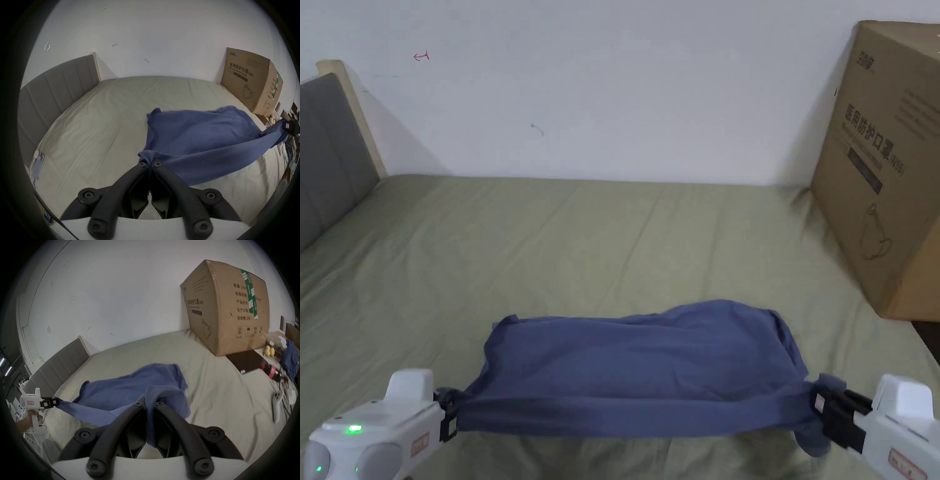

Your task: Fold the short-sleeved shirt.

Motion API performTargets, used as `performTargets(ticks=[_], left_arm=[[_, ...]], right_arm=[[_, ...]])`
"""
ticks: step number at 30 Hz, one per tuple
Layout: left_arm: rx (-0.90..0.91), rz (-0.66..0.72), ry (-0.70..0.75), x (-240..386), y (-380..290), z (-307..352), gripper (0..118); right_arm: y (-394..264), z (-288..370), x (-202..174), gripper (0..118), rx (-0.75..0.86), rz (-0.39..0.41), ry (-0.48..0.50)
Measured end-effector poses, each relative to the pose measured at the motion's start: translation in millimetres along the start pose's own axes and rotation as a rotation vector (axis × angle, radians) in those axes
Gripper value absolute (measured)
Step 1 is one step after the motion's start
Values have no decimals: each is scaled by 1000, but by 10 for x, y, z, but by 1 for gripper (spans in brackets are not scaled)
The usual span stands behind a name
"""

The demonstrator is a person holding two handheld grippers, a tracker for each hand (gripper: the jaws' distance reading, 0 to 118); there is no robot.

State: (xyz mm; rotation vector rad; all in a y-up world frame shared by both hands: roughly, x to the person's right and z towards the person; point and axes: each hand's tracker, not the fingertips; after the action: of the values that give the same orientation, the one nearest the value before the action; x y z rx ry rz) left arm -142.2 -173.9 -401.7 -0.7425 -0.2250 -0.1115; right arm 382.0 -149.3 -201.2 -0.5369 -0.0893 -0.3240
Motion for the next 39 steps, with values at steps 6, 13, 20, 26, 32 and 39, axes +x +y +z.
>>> performTargets(ticks=[6,13,20,26,32,39], left_arm=[[-49,1,13,-67,-558,312,0],[-107,32,21,-203,-1052,458,0],[-171,36,33,-164,-1338,374,0],[-218,32,71,-84,-1429,246,0],[-211,152,60,-40,-1164,538,103],[168,27,35,265,-326,1259,116]], right_arm=[[-550,368,-35,3,-78,-3,-13],[-1034,616,-58,3,-162,-13,-26],[-1458,508,-9,3,-301,-98,-120],[-1629,278,-34,4,-390,-132,-210],[-1232,511,-309,100,-271,-23,-243],[-258,948,-746,100,88,71,-219]])
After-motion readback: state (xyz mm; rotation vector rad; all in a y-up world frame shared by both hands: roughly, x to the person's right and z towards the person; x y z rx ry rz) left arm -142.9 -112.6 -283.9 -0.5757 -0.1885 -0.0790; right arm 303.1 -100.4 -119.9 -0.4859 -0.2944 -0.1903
